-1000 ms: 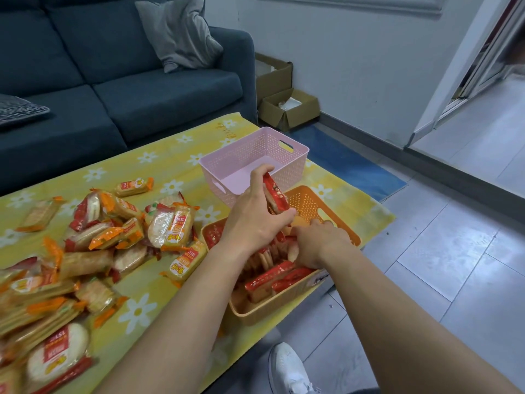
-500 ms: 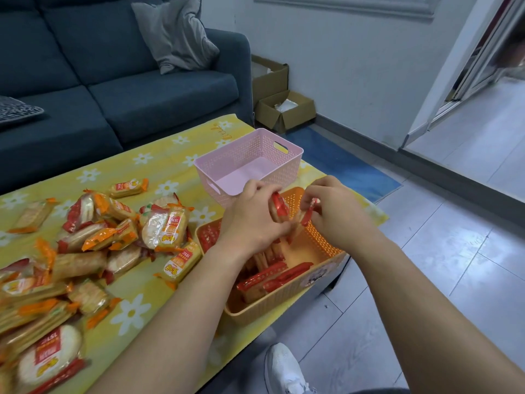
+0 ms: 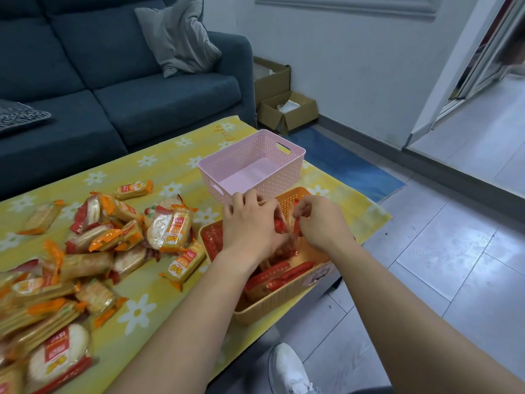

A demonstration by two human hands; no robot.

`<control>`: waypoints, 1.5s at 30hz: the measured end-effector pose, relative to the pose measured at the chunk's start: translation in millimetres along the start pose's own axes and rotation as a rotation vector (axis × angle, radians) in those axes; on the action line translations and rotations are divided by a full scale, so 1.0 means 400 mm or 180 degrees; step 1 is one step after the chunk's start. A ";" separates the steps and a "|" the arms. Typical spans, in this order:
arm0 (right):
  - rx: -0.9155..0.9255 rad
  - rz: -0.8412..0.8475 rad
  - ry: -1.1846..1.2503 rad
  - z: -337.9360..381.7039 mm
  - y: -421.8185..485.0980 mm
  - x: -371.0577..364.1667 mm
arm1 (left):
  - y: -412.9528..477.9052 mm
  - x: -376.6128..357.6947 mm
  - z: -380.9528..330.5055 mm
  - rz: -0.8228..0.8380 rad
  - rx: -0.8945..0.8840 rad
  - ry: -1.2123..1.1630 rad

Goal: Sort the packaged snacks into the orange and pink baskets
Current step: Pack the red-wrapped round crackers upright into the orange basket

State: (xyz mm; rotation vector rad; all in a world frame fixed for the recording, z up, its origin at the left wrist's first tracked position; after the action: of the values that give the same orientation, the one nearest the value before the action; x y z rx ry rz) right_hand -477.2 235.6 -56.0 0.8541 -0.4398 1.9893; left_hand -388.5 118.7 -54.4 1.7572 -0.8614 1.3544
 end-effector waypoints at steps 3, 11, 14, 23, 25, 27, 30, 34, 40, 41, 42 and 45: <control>0.0088 0.0099 0.0087 0.012 -0.009 0.010 | -0.008 0.008 -0.002 0.0234 -0.0028 -0.0057; 0.0409 0.0258 -0.0171 0.035 -0.031 0.071 | -0.059 0.086 0.018 0.0129 -0.0234 -0.0744; 0.0591 0.0455 -0.0181 0.038 -0.049 0.083 | -0.092 0.108 0.044 0.1116 -0.0255 -0.0513; 0.0858 0.0877 0.0197 0.051 -0.101 0.104 | -0.117 0.145 0.049 0.1214 -0.0352 -0.0255; 0.0945 0.1397 0.0709 0.069 -0.112 0.110 | -0.102 0.166 0.053 0.0911 -0.0223 -0.1004; 0.1102 0.1533 0.0849 0.080 -0.115 0.106 | -0.091 0.182 0.044 0.0536 -0.0101 -0.1752; 0.0869 0.0983 0.0882 0.071 -0.093 0.119 | -0.076 0.178 0.018 -0.0041 0.0137 -0.2574; 0.0295 0.0010 0.1047 0.036 -0.065 0.149 | -0.038 0.143 -0.004 -0.0514 0.0456 -0.2481; 0.0043 -0.0867 -0.0296 0.022 -0.049 0.121 | -0.017 0.038 -0.025 0.0633 -0.0632 -0.0658; 0.0077 -0.0835 -0.0480 0.022 -0.044 0.104 | -0.015 0.027 -0.023 0.0832 -0.0635 -0.0492; 0.0137 -0.0783 -0.0623 0.023 -0.041 0.083 | -0.016 0.021 -0.019 0.0899 -0.0604 -0.0431; 0.0330 -0.0384 -0.0876 0.024 -0.033 0.027 | -0.022 0.030 -0.004 0.0313 -0.0525 -0.0701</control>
State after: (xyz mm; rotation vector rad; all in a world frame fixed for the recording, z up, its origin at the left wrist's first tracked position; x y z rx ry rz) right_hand -466.1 243.3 -41.7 1.1994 -0.4324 1.8029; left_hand -379.2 123.5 -43.7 1.7751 -1.1600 1.1286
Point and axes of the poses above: each hand's wrist, its own y-axis towards the middle knuckle, its own x-axis out of the back of the hand, z = x × y, the point moved 1 cm from there along y, towards the middle knuckle, and after that the axes turned 3 degrees about x, right-handed, at the moved point
